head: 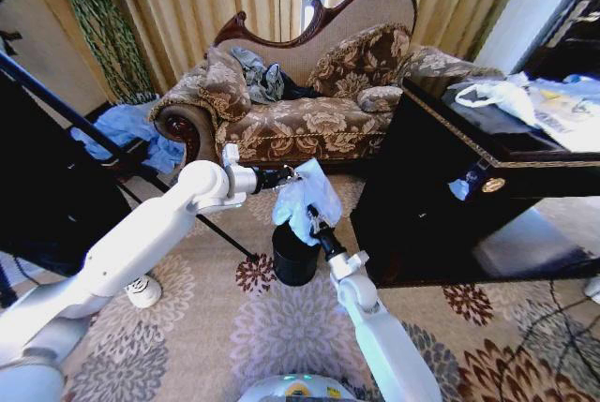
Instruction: Place a garbage bag over the trash bin.
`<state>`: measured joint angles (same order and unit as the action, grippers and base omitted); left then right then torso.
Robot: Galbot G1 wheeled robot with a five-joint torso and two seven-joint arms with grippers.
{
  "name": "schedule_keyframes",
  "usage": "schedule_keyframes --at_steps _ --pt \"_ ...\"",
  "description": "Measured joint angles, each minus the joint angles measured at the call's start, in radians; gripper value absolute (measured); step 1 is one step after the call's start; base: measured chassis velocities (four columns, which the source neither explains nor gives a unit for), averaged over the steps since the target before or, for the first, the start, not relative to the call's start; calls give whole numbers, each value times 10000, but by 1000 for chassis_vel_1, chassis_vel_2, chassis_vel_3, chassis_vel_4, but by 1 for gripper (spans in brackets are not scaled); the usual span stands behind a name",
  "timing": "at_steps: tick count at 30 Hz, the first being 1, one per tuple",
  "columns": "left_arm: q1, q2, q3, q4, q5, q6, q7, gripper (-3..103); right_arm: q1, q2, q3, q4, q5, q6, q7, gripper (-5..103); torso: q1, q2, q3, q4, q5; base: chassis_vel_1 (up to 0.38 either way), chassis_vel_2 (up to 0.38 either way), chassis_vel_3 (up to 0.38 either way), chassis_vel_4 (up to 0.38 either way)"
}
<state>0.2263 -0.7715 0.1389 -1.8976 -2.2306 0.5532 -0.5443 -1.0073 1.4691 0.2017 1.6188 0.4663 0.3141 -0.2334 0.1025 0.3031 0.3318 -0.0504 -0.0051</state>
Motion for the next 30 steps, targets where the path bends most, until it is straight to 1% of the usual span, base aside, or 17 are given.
schedule_keyframes --at_steps 3,8,11,12,14,16,17,18,19,20,24,25,26,27,28,29,30 --pt "-383 163 180 102 -200 94 2 0 -25 489 -81 -33 -50 454 -126 0 -1 0 0 2 1 0 0 0 0" --pt "-668 245 362 253 -341 215 33 0 -153 575 -349 -27 -115 655 -329 0 -2 0 0 -1 0 0 0 0 0" --pt "-916 296 789 339 -401 336 120 0 -69 766 -577 -175 -315 824 -347 0 -2 0 0 -1 0 0 0 0 0" --pt "-916 296 789 339 -401 336 120 0 -69 766 -577 -175 -315 824 -347 0 -2 0 0 -1 0 0 0 0 0" --pt "-1039 223 1005 337 -436 347 118 0 112 949 -614 -506 -841 1124 -223 0 -2 0 0 1 0 0 0 0 0" --pt "-1113 149 1130 257 -485 345 79 0 292 1140 -556 -868 -1510 1474 83 0 -1 0 0 -1 1 0 0 0 0" --pt "-1113 149 1130 257 -485 345 79 0 292 1140 -556 -868 -1510 1474 83 0 -1 0 0 -1 1 0 0 0 0" --pt "-1152 116 1177 210 -513 337 58 0 390 1254 -499 -1080 -1940 1713 363 0 -1 0 0 -1 1 0 0 0 0" --pt "-1191 76 1201 178 -548 322 26 0 476 1359 -432 -1284 -2610 1936 764 0 -1 0 0 -1 2 0 0 0 0" --pt "-1191 76 1201 178 -548 322 26 0 476 1359 -432 -1284 -2610 1936 764 0 -1 0 0 -1 2 0 0 0 0" --pt "-1285 -33 1210 206 -569 285 -62 0 615 1389 -244 -1607 -4504 2211 2143 0 -1 0 0 0 2 0 0 0 0" --pt "-1285 -33 1210 206 -569 285 -62 0 615 1389 -244 -1607 -4504 2211 2143 0 -1 0 0 0 2 0 0 0 0" --pt "-1295 -46 1168 235 -569 277 -71 0 625 1389 -171 -1638 -4891 2210 2475 0 -1 0 0 -1 2 0 0 0 0" --pt "-1295 -46 1168 235 -569 277 -71 0 625 1389 -171 -1638 -4891 2210 2475 0 -1 0 0 -1 2 0 0 0 0" --pt "-1301 -56 1063 285 -569 248 -87 0 637 1389 -75 -1671 -5396 2182 2941 0 -1 0 0 -2 2 0 0 0 0" --pt "-1263 -53 820 364 -571 223 -121 0 748 1389 58 -1955 -5887 2540 3482 0 -2 0 0 -1 2 0 0 0 0" --pt "-1256 -29 810 397 -573 230 -125 0 798 1389 46 -2074 -5813 2878 3498 0 -1 0 0 0 2 0 0 0 0"
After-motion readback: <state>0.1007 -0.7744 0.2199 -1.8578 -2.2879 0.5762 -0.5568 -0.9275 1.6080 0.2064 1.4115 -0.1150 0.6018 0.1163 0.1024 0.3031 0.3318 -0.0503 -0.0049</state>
